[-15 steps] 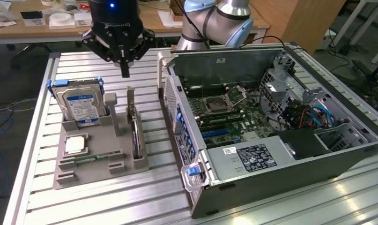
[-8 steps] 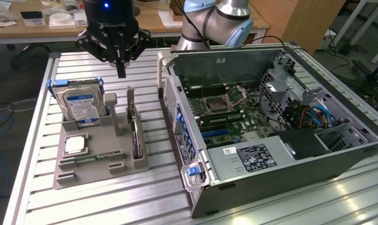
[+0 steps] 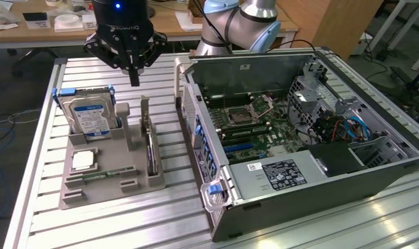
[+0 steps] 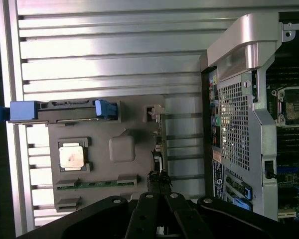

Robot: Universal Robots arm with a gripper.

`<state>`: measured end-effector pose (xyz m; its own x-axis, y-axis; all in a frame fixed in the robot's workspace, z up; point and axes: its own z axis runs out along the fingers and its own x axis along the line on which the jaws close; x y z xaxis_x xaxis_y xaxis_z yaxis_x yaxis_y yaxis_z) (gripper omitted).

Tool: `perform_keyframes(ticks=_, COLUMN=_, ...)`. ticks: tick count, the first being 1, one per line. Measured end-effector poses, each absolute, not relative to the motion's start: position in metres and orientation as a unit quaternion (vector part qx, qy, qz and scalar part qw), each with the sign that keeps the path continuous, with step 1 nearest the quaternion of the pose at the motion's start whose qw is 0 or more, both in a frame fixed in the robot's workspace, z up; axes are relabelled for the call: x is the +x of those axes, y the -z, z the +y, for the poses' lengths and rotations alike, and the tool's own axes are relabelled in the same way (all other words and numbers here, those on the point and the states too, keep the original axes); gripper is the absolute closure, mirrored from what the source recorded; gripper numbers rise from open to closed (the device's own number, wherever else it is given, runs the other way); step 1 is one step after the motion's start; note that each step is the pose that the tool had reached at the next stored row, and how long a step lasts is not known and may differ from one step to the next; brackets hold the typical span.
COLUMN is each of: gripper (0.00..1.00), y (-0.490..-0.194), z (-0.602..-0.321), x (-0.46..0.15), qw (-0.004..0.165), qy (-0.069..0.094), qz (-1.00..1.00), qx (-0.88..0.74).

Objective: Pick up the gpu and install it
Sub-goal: 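Pick up the gpu and move the gpu toward the slot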

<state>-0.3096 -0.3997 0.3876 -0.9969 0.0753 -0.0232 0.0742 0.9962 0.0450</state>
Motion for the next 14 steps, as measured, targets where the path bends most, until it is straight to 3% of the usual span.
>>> perform_keyframes(ticks=7, gripper=0.89, y=-0.3876, z=-0.3997, x=-0.3096, qw=0.012, qy=-0.022, qz=0.999, qx=0.037)
perform_keyframes(ticks=9, gripper=0.77, y=-0.3877, z=-0.3997, x=-0.3096, qw=0.012, qy=-0.022, qz=0.999, qx=0.037)
perform_keyframes(ticks=12, gripper=0.71, y=-0.3876, z=-0.3997, x=-0.3096, qw=0.012, qy=-0.022, qz=0.999, qx=0.037)
perform_keyframes(ticks=14, gripper=0.59, y=-0.3876, z=-0.3997, x=-0.3096, qw=0.012, qy=-0.022, qz=0.999, qx=0.037)
